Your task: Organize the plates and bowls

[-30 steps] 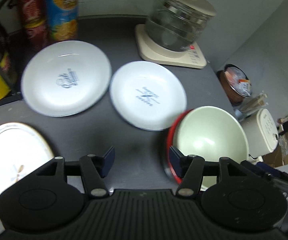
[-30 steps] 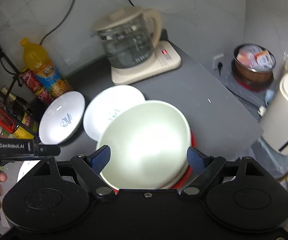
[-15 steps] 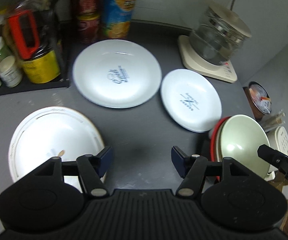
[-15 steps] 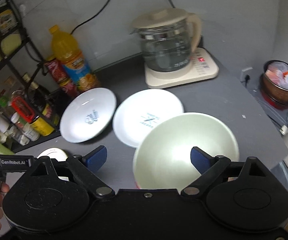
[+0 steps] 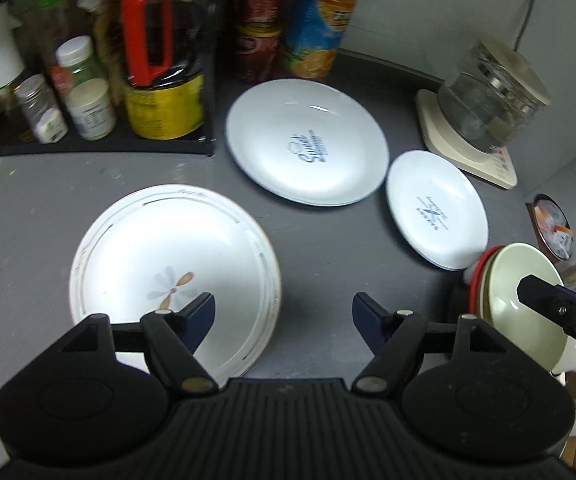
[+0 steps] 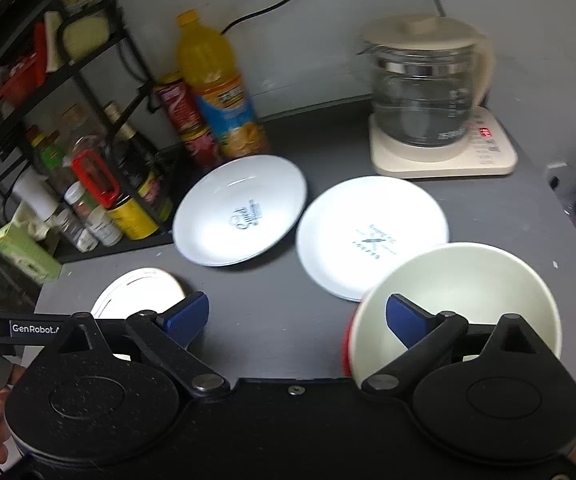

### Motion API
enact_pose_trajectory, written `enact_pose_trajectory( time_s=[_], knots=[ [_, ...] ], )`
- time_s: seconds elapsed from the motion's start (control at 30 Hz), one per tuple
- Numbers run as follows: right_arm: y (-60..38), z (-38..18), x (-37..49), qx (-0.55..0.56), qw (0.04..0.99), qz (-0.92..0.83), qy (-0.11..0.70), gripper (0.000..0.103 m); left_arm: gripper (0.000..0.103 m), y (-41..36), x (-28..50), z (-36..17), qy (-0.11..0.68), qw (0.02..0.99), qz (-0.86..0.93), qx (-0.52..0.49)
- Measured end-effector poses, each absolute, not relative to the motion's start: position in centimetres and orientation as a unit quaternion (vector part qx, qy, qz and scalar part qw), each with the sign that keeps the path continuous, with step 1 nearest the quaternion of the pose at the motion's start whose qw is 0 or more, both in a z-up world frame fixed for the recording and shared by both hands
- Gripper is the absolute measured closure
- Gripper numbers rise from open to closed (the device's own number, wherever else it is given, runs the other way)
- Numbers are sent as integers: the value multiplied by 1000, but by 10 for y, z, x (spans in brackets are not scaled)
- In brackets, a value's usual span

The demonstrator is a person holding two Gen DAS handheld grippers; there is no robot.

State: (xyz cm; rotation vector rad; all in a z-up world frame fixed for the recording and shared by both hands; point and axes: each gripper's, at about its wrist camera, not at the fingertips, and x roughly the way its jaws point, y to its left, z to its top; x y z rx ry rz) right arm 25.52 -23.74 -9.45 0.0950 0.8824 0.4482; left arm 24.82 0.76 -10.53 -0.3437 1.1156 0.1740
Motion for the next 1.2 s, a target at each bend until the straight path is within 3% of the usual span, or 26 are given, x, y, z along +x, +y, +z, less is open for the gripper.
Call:
enact_pose_trajectory(
  time_s=[0.83,1.2],
  knots=[
    [-196,-87,308,-56,832,355,422,4,28,15,237,-111,504,808,197,-232],
    [-203,-95,346,-35,833,344,432,4,28,0,255,-106,483,808,235,-240]
  ],
)
